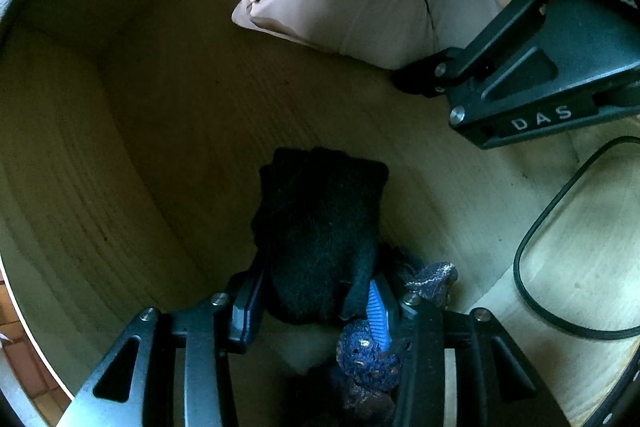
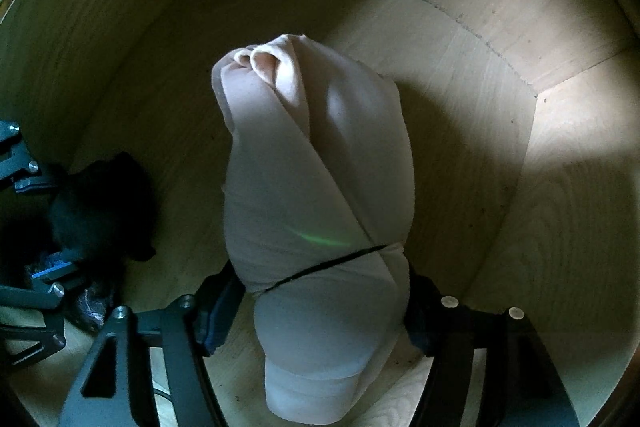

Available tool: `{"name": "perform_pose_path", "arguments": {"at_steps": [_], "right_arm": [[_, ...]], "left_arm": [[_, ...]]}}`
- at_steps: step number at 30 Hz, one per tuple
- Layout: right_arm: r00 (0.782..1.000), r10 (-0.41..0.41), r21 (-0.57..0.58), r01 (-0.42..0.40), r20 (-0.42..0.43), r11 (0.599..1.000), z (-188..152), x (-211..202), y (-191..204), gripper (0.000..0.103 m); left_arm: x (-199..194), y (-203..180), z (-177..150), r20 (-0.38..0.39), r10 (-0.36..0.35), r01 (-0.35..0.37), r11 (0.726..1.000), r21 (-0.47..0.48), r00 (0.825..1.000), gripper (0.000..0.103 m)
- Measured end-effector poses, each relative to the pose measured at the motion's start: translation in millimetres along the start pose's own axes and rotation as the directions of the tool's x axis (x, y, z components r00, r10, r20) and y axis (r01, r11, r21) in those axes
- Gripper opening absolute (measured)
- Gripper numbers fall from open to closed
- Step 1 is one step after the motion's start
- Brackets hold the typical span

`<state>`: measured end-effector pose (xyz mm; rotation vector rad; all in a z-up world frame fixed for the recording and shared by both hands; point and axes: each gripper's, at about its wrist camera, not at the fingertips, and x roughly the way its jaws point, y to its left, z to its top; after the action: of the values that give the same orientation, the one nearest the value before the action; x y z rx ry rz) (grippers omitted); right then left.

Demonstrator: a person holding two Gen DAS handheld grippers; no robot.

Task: Take underwear out of drawer
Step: 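Lift the black knit cloth out of the drawer with the left tool, then lower the black knit cloth into the tin tray and open the left tool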

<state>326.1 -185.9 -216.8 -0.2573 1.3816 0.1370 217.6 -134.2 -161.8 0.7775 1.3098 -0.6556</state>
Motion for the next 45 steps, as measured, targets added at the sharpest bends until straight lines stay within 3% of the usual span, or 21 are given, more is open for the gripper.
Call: {"name": "perform_pose_path", "arguments": {"at_steps": [13, 18, 27, 33, 41, 45], "right_arm": [[0.999, -0.023, 0.0, 0.023, 0.025, 1.0, -8, -12, 8, 0.069], [0.999, -0.022, -0.001, 0.022, 0.024, 1.0, -14, -13, 13, 0.069], [1.0, -0.016, -0.003, 0.016, 0.021, 1.0, -29, -21, 27, 0.069], [1.0, -0.015, -0.004, 0.015, 0.02, 1.0, -35, -24, 33, 0.069], [1.0, -0.015, -0.004, 0.015, 0.02, 1.0, -36, -25, 33, 0.069], [1.0, -0.015, -0.003, 0.015, 0.02, 1.0, -36, -25, 33, 0.069]], "left_arm": [[3, -14, -12, 0.027, 0.082, -0.081, 0.996, -0.037, 0.996, 0.043], [-12, -15, -18, 0.099, 0.076, -0.071, 0.996, -0.055, 0.992, 0.041], [-40, -7, -23, 0.221, -0.047, 0.065, 0.995, -0.073, 0.974, 0.039], [-54, 5, -31, 0.248, -0.07, 0.096, 0.991, -0.093, 0.966, 0.039], [-125, 35, -39, 0.325, -0.082, 0.109, 0.992, -0.066, 0.942, 0.039], [-190, 68, -31, 0.41, -0.06, 0.1, 0.992, -0.077, 0.91, 0.039]]}}
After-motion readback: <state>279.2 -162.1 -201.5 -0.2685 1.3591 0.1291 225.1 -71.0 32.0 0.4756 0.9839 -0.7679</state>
